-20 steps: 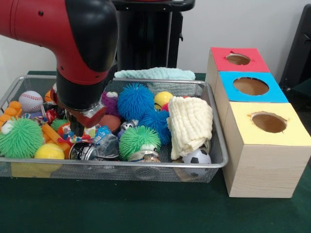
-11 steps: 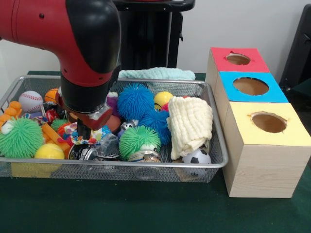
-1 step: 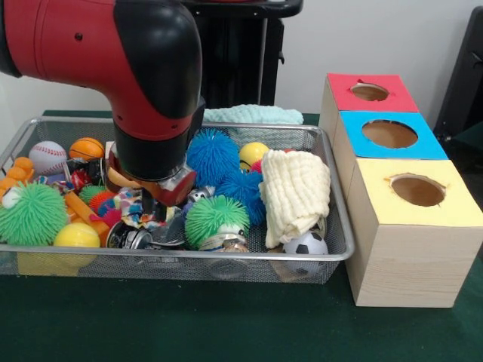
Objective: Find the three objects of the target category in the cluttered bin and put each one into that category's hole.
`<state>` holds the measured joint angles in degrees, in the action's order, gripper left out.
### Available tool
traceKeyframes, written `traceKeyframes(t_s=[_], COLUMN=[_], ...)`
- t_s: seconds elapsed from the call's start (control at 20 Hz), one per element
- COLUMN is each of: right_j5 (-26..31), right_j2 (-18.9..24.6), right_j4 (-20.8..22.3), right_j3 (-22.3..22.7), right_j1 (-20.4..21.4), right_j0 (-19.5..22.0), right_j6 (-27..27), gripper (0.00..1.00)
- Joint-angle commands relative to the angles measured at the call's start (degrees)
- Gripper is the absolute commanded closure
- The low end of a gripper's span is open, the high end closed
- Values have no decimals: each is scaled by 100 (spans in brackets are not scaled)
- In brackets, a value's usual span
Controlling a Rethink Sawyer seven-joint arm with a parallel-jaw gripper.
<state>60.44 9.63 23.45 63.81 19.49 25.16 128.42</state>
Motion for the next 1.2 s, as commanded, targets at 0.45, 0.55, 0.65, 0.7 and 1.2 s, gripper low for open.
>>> traceKeyframes(t_s=[0.45,0.55,0.65,0.7,1.2], right_j5=[213,312,-10,-240,-1309], right_j2=[383,359,274,188,-22], right_j4=[-463,-686,-699,-627,-114], right_j3=[1045,1207,1191,1105,654], right_j1=[-117,-94,-88,-88,-165], right_j0=[44,34,-49,-127,-288], right_j6=[-271,-16,182,318,262], gripper=[0,0,0,0,0])
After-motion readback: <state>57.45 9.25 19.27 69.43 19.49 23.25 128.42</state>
